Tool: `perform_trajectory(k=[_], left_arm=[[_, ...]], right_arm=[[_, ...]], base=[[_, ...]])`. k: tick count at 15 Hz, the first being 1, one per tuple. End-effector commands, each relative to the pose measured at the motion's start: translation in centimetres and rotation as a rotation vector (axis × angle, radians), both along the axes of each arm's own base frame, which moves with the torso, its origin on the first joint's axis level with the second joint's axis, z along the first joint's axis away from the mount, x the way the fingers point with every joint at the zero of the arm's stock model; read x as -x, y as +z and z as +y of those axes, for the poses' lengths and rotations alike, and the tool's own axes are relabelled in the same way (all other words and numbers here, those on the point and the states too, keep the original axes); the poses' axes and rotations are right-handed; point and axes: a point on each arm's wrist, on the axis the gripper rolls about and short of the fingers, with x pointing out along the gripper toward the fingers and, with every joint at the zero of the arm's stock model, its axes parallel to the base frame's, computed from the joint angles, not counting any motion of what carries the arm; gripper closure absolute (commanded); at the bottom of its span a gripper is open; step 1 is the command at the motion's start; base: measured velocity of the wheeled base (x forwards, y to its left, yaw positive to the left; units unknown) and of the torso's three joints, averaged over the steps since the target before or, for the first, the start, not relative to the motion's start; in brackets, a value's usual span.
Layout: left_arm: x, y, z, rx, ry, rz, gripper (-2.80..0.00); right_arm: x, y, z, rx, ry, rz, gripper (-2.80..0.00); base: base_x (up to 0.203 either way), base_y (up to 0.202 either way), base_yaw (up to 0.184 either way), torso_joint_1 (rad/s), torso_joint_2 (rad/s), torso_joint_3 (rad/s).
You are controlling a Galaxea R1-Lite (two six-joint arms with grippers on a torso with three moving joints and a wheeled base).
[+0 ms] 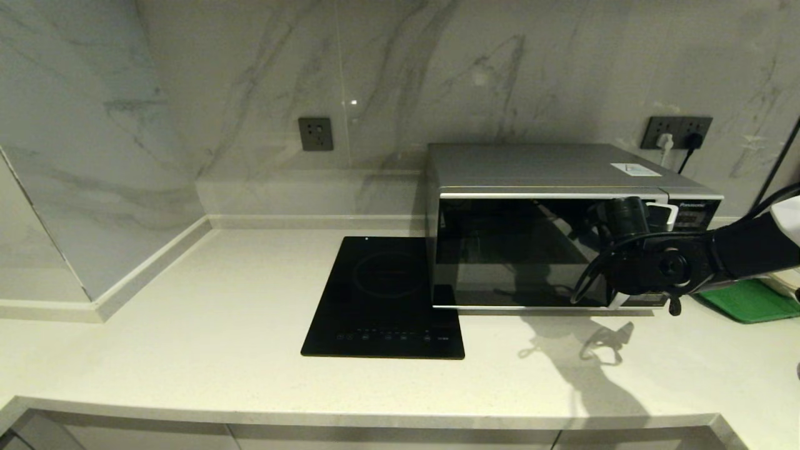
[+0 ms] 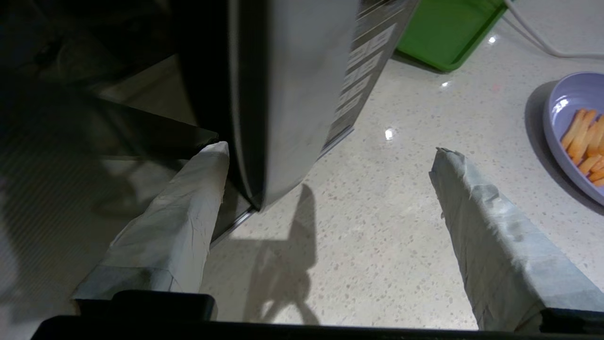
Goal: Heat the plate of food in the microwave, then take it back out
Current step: Open the microwave oven
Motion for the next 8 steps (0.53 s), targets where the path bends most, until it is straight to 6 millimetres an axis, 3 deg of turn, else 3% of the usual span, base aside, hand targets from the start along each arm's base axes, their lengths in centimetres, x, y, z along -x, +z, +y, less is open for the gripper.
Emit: perform_trajectory(k=[1, 8], left_arm=[[0.0, 0.0, 0.0, 0.001, 0.0, 0.0, 0.0], [0.0, 0.0, 0.0, 0.001, 0.0, 0.0, 0.0]], right_arm=[[0.1, 0.6, -0.8, -0.001, -0.026, -0.019, -2.8], [1.0, 1.7, -2.4, -0.007, -0.066, -0.042, -2.8]], base=[[0.0, 0.0, 0.0, 0.0, 0.0, 0.0], [0.0, 0.0, 0.0, 0.0, 0.0, 0.0]])
